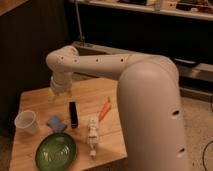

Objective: Wipe the white sponge on the table

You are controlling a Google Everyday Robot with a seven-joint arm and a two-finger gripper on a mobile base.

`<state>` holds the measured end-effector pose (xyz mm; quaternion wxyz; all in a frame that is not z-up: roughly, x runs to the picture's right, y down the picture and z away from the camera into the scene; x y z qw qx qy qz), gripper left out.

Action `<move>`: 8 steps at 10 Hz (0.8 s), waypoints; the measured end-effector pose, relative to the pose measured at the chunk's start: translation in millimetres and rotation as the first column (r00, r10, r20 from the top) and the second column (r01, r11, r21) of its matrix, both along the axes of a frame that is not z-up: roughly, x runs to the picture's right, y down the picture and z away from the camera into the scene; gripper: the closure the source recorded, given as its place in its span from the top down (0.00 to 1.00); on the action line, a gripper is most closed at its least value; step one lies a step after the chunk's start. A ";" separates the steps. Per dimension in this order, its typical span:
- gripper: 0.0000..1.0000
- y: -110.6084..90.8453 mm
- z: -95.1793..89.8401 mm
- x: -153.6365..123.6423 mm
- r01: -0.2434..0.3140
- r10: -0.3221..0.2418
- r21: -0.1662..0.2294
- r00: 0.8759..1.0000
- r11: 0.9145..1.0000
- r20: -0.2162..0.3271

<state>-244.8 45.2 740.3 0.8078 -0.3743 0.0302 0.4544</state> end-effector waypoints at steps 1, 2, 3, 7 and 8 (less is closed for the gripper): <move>0.65 8.0 3.5 -9.8 0.018 -0.018 -0.012 1.000 1.000 0.009; 0.65 11.3 8.1 -11.0 0.024 -0.024 -0.018 1.000 1.000 0.010; 0.65 21.2 17.1 -12.9 0.033 -0.032 -0.037 0.999 0.999 0.016; 0.65 51.3 34.6 -30.3 0.059 -0.055 -0.086 0.997 0.995 0.051; 0.65 58.2 39.7 -34.5 0.063 -0.057 -0.100 0.997 0.993 0.060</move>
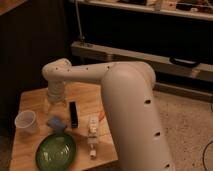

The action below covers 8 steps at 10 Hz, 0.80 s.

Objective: Wipe the white sponge on the table

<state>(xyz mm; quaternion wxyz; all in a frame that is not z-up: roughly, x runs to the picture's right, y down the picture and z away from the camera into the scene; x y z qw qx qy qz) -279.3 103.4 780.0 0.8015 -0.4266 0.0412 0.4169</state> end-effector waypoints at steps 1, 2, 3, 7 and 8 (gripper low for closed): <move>0.65 12.2 7.3 -8.4 0.009 -0.009 -0.022 1.000 1.000 0.013; 0.65 21.2 12.1 -14.1 0.016 -0.015 -0.040 1.000 0.999 0.024; 0.65 31.5 17.4 -17.6 0.022 -0.020 -0.060 0.999 0.998 0.032; 0.65 64.1 33.3 -25.5 0.035 -0.030 -0.117 0.999 0.993 0.045; 0.65 69.5 35.8 -26.0 0.034 -0.028 -0.127 0.999 0.991 0.046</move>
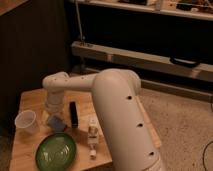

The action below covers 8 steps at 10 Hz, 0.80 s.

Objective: Wipe the white sponge on the table

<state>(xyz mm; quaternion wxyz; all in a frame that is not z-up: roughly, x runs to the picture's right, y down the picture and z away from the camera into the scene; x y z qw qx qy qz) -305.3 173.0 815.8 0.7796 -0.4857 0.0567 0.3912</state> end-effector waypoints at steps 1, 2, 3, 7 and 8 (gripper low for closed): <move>0.65 3.3 1.3 0.7 -0.002 0.002 -0.006 1.000 1.000 0.000; 0.65 6.7 2.9 4.0 -0.006 0.006 -0.014 1.000 1.000 -0.004; 0.65 8.3 4.0 6.7 -0.012 0.012 -0.020 1.000 1.000 -0.010; 0.65 11.8 10.2 14.6 -0.014 0.013 -0.029 0.999 0.999 -0.045; 0.61 12.8 11.6 15.5 -0.008 0.007 -0.030 0.998 1.000 -0.054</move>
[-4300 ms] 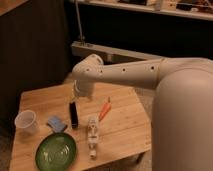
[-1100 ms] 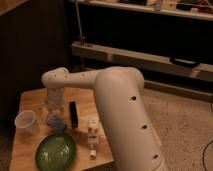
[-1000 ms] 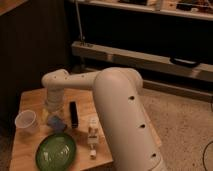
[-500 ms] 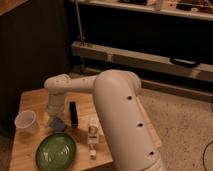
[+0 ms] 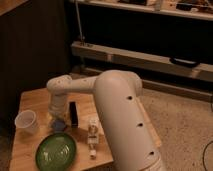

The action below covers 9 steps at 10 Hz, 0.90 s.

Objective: Wipe the white sponge on the table

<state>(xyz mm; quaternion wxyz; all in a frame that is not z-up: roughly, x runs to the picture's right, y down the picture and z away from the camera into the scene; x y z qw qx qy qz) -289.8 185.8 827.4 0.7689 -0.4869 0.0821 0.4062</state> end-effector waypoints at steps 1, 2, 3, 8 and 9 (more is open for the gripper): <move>0.53 0.8 1.4 -0.4 0.007 -0.007 -0.001 1.000 1.000 -0.010; 0.48 0.7 2.4 -0.5 0.012 -0.012 -0.001 1.000 1.000 -0.018; 0.47 0.8 3.7 -0.4 0.017 -0.017 -0.001 0.999 1.000 -0.028; 0.16 -4.2 5.9 -1.1 0.036 -0.035 0.011 0.996 0.999 -0.076; 0.14 -3.8 5.9 -4.4 0.055 -0.053 0.018 0.995 0.998 -0.090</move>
